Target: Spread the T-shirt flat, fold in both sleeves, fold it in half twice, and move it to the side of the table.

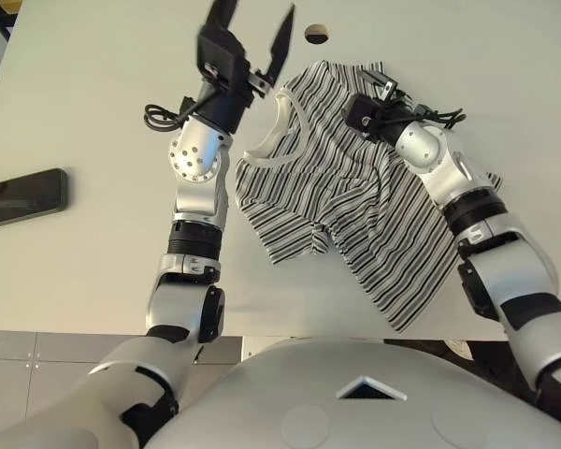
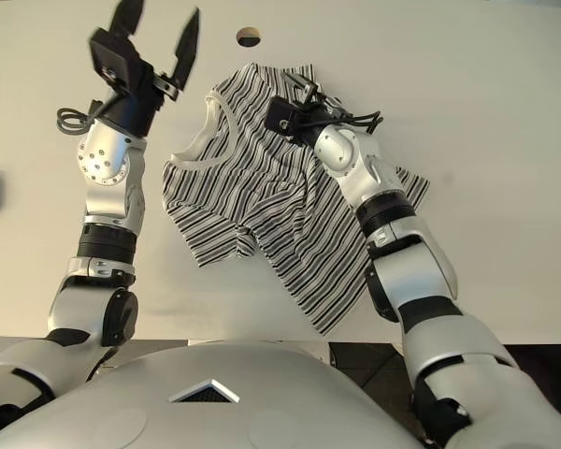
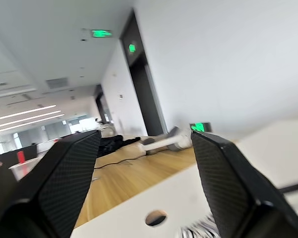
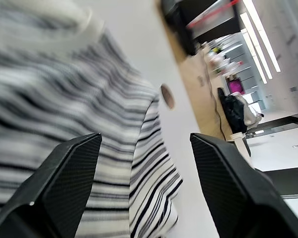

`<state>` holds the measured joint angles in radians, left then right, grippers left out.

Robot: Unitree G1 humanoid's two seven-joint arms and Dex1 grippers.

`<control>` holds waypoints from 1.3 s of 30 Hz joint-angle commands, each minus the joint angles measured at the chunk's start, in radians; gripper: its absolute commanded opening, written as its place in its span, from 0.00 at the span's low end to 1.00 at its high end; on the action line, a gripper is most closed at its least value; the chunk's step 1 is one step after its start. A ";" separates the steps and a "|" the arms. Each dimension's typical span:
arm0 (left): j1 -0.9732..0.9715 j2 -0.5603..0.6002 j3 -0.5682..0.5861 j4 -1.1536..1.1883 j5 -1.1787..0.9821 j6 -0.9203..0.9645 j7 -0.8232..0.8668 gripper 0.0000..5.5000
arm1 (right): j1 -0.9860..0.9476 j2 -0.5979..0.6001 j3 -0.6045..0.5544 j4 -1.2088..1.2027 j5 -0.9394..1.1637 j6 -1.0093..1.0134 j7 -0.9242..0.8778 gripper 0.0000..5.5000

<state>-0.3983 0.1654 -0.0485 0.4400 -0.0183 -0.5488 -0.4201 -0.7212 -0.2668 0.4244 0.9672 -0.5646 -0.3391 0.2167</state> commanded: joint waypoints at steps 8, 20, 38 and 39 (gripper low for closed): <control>0.116 0.188 -0.199 -0.048 0.314 0.121 -0.072 0.62 | -0.149 -0.068 0.008 0.304 -0.016 0.033 -0.034 0.60; 0.164 0.394 -0.329 0.027 0.550 0.264 -0.085 0.62 | -0.117 -0.093 -0.212 -0.093 0.245 -0.216 -0.047 0.60; -0.295 0.545 -0.458 0.387 0.933 0.062 0.524 0.62 | 0.352 -0.274 -0.051 -0.681 0.291 -0.256 0.402 0.60; -0.304 0.544 -0.441 0.388 0.908 0.046 0.533 0.62 | 0.363 -0.287 -0.045 -0.678 0.290 -0.259 0.420 0.60</control>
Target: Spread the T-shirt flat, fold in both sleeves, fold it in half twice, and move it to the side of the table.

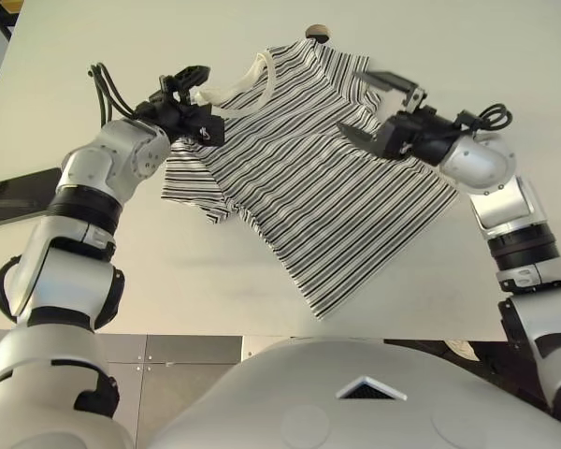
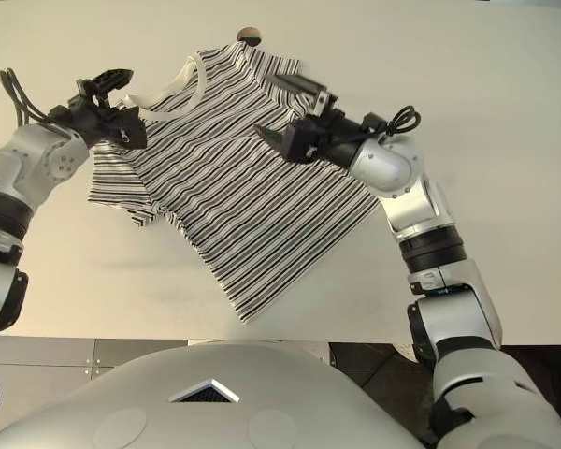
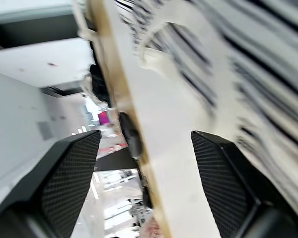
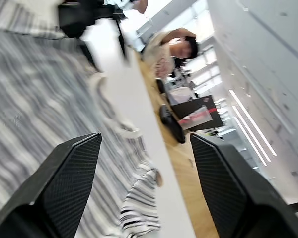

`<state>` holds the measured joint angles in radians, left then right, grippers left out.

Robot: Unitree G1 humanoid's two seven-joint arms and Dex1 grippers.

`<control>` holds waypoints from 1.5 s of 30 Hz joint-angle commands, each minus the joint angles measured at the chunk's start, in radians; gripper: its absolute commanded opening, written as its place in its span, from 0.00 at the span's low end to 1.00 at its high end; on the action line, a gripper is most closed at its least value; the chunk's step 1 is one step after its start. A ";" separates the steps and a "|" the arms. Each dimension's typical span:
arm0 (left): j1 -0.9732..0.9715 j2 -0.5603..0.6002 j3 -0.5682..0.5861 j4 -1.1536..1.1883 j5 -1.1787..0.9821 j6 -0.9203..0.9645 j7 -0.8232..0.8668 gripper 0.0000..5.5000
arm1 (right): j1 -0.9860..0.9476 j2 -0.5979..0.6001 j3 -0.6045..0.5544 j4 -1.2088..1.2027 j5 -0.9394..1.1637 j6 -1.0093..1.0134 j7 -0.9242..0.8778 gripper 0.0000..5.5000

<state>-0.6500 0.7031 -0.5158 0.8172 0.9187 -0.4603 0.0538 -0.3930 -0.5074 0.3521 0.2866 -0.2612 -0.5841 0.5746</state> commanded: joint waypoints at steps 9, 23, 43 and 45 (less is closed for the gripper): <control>-0.065 0.004 0.271 -0.112 -0.422 -0.096 -0.084 0.62 | 0.071 -0.232 0.061 0.068 -0.137 -0.071 0.161 0.60; -0.013 -0.121 0.379 -0.207 -0.690 0.021 -0.310 0.62 | 0.277 -0.330 0.297 -0.401 0.050 0.189 0.633 0.60; -0.014 -0.169 0.381 -0.216 -0.681 0.028 -0.326 0.62 | -0.129 -0.083 0.063 -0.033 0.203 0.149 0.501 0.60; -0.017 -0.183 0.377 -0.203 -0.681 0.019 -0.325 0.62 | -0.214 0.026 0.054 0.196 0.075 0.060 0.252 0.60</control>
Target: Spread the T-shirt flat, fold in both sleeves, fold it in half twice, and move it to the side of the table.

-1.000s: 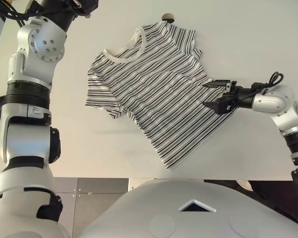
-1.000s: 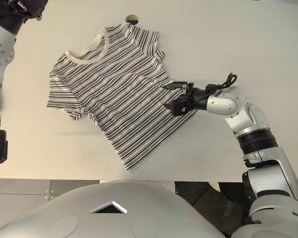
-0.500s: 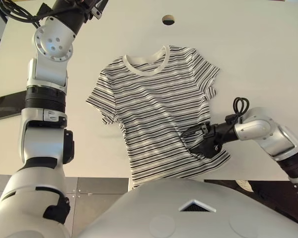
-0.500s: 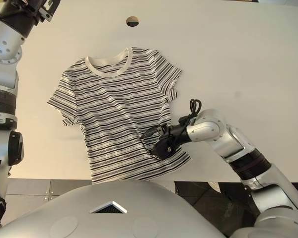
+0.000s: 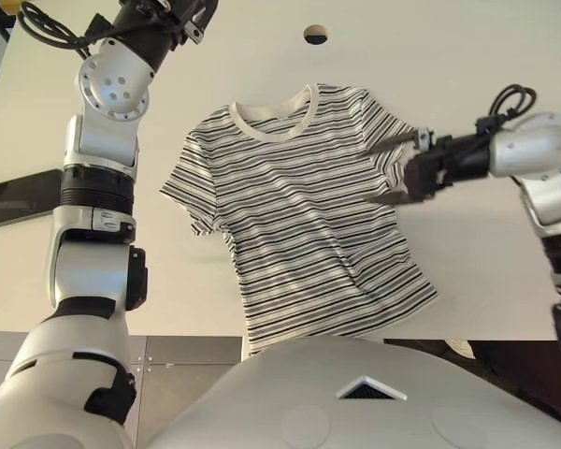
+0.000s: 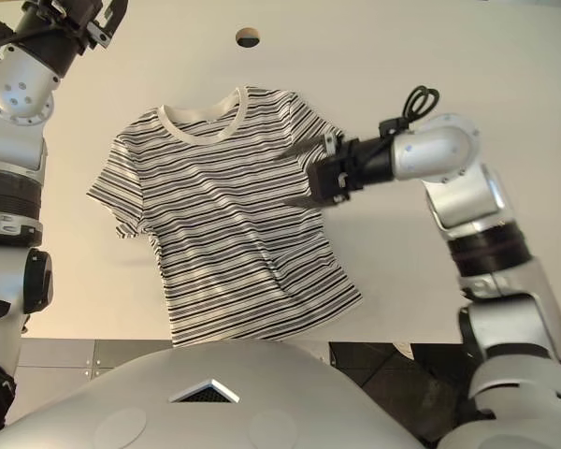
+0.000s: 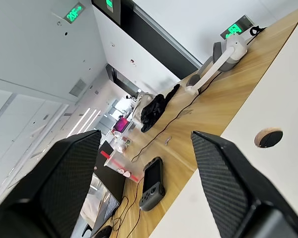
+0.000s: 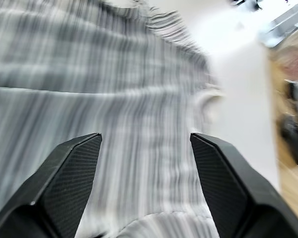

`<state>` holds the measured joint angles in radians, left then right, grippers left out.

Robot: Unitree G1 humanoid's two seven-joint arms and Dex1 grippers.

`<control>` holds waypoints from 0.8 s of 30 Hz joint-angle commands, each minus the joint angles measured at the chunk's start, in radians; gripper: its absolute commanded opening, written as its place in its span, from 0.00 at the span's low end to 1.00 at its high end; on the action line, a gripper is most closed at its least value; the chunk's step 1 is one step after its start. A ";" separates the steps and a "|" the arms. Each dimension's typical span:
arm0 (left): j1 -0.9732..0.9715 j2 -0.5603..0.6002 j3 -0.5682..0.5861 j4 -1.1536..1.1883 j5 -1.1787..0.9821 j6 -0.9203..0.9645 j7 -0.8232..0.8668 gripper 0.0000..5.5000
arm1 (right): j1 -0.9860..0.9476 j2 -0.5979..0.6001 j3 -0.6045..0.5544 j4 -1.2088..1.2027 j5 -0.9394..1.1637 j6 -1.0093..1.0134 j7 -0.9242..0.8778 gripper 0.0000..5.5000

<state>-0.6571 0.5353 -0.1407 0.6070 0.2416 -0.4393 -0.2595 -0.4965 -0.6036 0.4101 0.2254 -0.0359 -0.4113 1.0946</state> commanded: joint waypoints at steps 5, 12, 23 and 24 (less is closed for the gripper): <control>0.001 -0.048 -0.004 0.036 -0.002 -0.020 -0.005 0.62 | -0.291 0.276 0.034 0.742 -0.359 -0.104 -0.701 0.60; 0.001 -0.057 0.012 0.047 -0.009 -0.035 -0.002 0.62 | -0.346 0.334 0.083 1.077 -0.483 0.053 -0.863 0.60; 0.022 -0.061 0.032 0.065 -0.015 -0.026 0.000 0.62 | -0.309 0.188 0.076 1.142 -0.506 0.171 -0.884 0.60; 0.029 -0.058 0.036 0.068 -0.017 -0.022 -0.004 0.62 | -0.316 0.179 0.075 1.140 -0.506 0.172 -0.886 0.60</control>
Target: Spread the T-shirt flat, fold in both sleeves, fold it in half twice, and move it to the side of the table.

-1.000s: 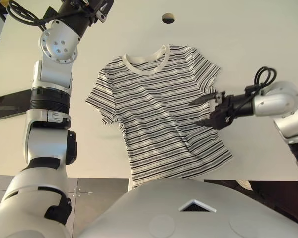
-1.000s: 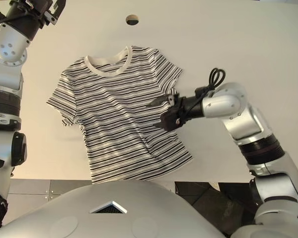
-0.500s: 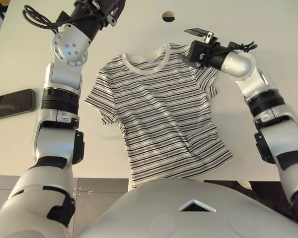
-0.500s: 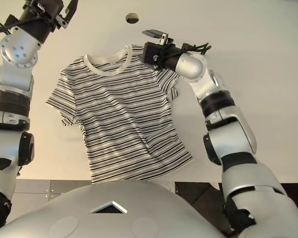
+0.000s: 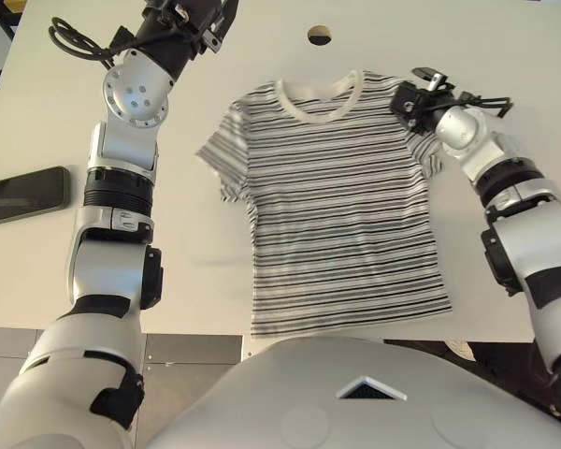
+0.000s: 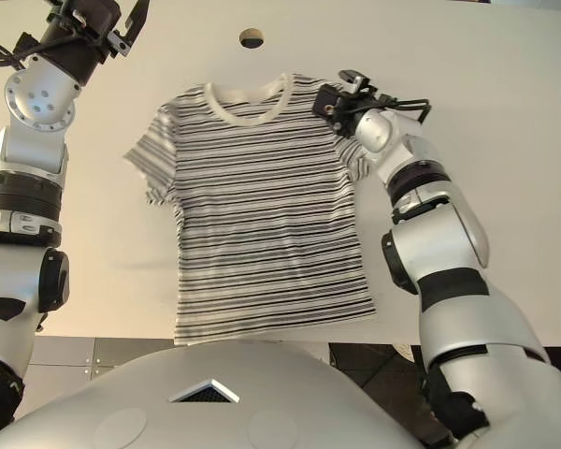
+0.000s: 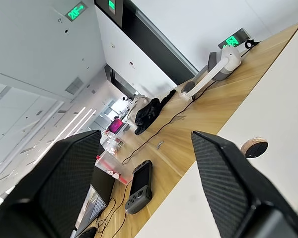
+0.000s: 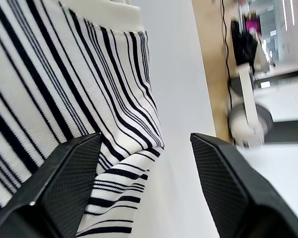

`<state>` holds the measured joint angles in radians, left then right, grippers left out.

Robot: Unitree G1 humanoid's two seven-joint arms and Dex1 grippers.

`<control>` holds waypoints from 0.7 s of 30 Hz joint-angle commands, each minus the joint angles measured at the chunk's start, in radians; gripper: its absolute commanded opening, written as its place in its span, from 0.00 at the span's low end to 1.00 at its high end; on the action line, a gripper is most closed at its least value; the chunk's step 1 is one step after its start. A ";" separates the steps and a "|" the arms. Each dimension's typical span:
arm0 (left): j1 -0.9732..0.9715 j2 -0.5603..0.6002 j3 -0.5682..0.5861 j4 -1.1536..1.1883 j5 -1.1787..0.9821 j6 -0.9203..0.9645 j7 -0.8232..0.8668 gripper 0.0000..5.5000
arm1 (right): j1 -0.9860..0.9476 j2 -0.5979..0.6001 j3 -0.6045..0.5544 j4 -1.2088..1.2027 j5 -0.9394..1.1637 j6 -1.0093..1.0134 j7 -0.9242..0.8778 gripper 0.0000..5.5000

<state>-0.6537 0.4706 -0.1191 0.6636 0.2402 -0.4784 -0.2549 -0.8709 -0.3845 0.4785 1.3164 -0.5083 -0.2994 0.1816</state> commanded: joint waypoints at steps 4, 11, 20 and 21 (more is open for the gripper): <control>0.042 0.012 0.032 0.041 -0.026 0.031 -0.010 0.62 | 0.003 -0.037 -0.065 0.024 0.038 -0.015 0.047 0.60; 0.122 -0.006 0.112 0.066 -0.208 0.205 -0.166 0.62 | -0.084 -0.012 -0.347 -0.130 0.296 -0.397 -0.067 0.60; 0.252 0.025 0.140 -0.037 -0.342 0.543 -0.405 0.62 | -0.003 0.096 -0.596 -0.422 0.788 -0.303 0.402 0.60; 0.267 0.025 0.135 -0.052 -0.338 0.557 -0.413 0.59 | 0.008 0.100 -0.593 -0.444 0.790 -0.293 0.415 0.61</control>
<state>-0.4182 0.4792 0.0324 0.6473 -0.1036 0.0425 -0.6467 -0.8854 -0.2978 -0.1168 0.9187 0.2702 -0.6210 0.5657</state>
